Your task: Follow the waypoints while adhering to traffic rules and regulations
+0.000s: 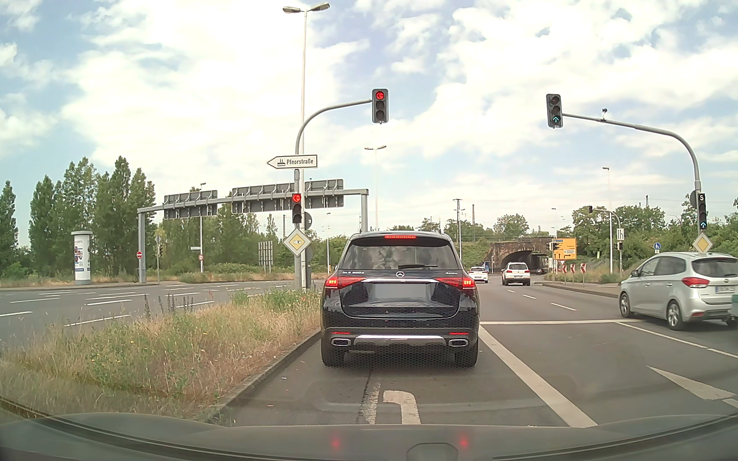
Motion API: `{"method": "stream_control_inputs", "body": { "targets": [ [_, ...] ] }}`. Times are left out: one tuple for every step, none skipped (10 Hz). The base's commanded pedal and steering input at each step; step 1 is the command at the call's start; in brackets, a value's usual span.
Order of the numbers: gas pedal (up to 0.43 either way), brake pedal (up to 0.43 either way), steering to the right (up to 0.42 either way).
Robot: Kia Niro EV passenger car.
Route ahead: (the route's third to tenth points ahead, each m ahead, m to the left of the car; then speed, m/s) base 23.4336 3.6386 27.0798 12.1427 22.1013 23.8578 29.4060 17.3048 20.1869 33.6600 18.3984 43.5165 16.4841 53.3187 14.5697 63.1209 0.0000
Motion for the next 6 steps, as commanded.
{"method": "stream_control_inputs", "body": {
  "targets": [
    [0.0,0.299,0.004],
    [0.0,0.299,0.004],
    [0.0,0.299,0.004],
    [0.0,0.299,0.004],
    [0.0,0.299,0.004],
    [0.0,0.299,0.004]
  ]
}}
